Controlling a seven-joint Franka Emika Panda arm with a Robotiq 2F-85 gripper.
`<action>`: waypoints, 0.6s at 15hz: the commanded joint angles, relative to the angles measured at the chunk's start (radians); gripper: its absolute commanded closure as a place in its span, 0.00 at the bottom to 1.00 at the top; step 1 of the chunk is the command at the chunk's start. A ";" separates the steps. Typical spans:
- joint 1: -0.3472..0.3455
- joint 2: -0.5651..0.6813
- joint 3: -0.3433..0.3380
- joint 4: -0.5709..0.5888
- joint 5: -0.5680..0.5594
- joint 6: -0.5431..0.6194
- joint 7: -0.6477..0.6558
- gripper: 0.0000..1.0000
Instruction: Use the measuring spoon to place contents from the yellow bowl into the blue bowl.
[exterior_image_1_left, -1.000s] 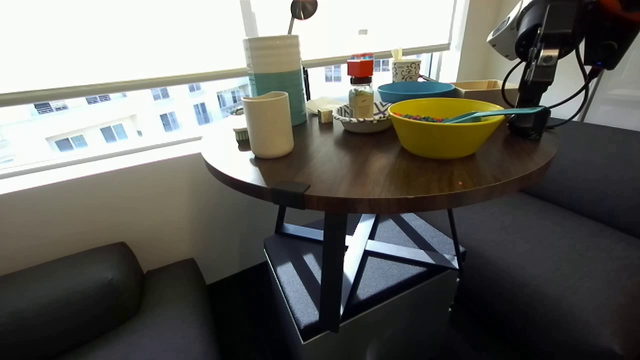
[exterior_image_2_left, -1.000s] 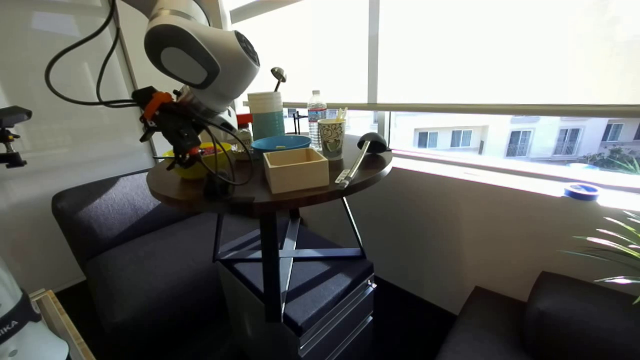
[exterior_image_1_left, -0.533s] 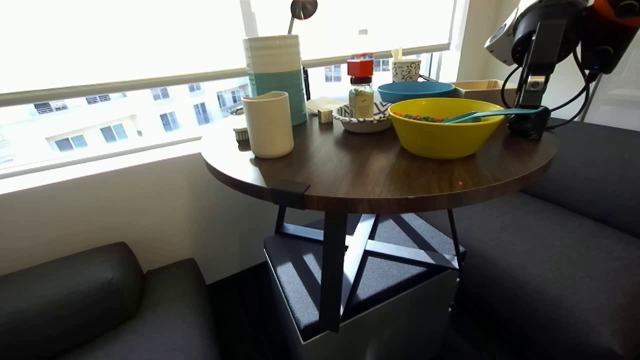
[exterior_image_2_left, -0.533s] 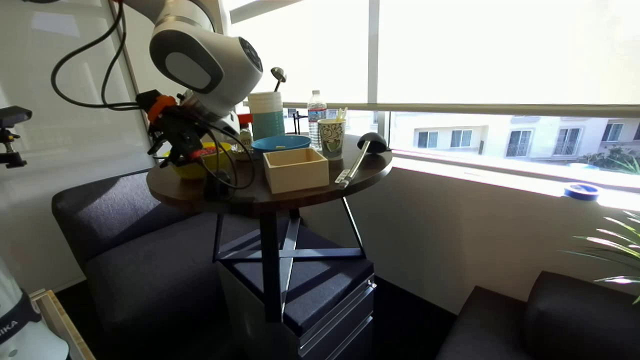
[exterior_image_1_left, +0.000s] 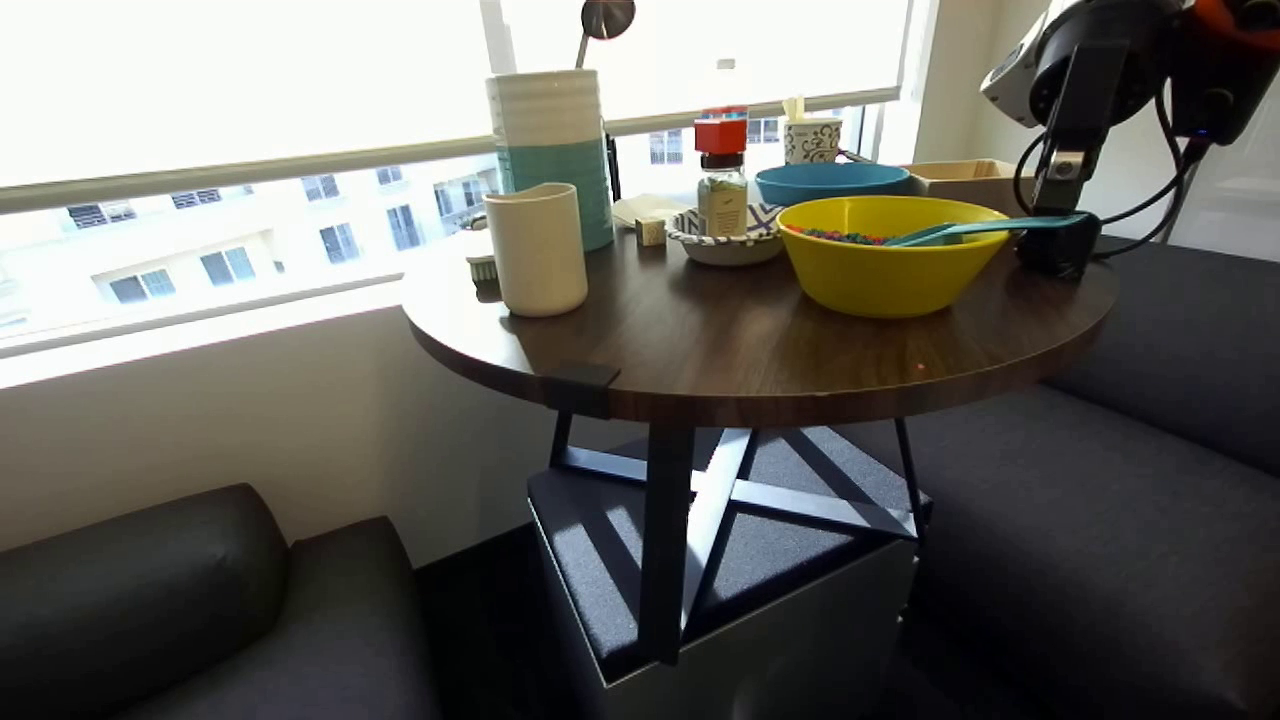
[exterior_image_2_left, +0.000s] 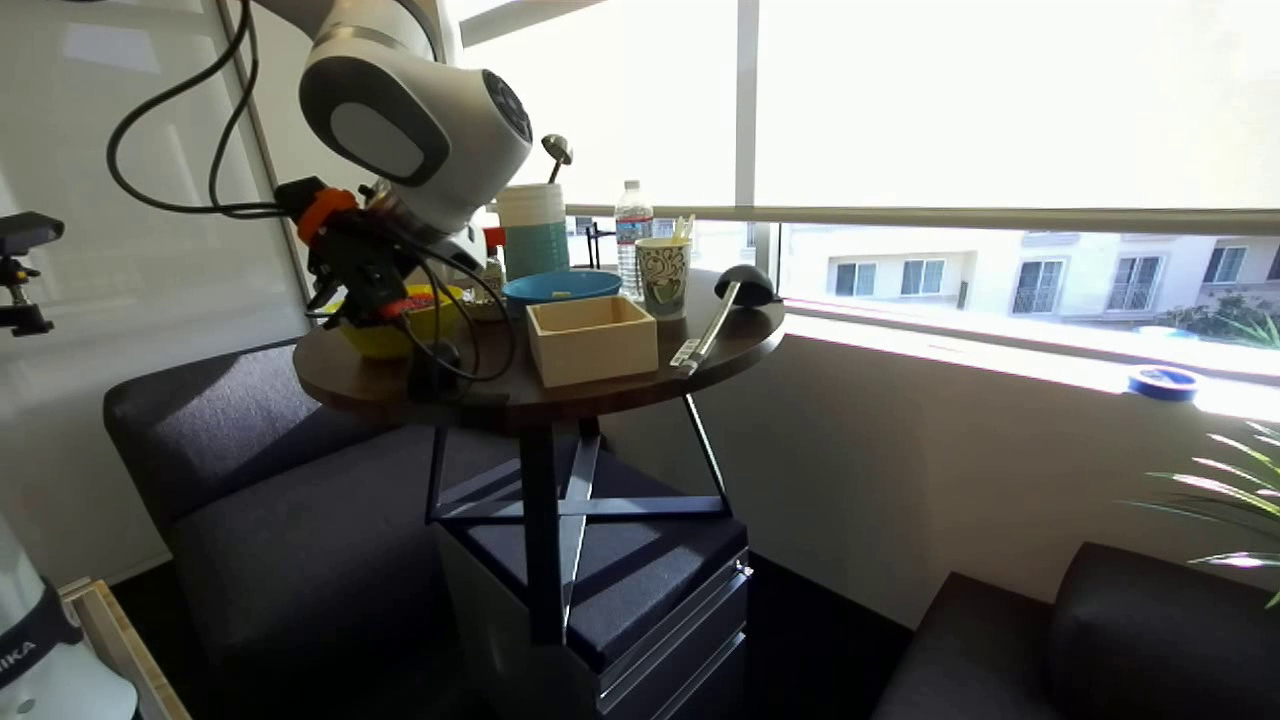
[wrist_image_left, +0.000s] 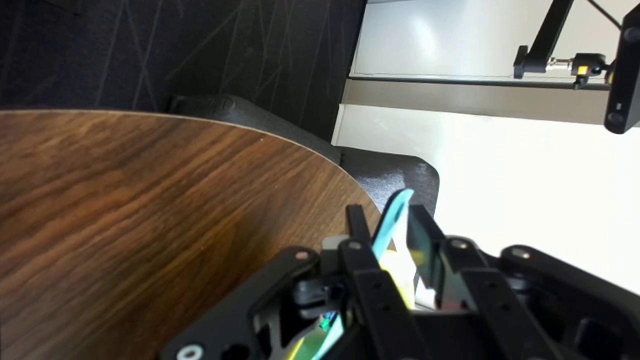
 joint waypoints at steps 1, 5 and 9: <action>-0.018 0.013 0.018 0.014 0.034 -0.009 0.021 1.00; -0.023 -0.016 0.020 0.022 0.017 -0.025 0.044 0.98; -0.020 -0.069 0.051 0.074 -0.057 -0.009 0.147 0.98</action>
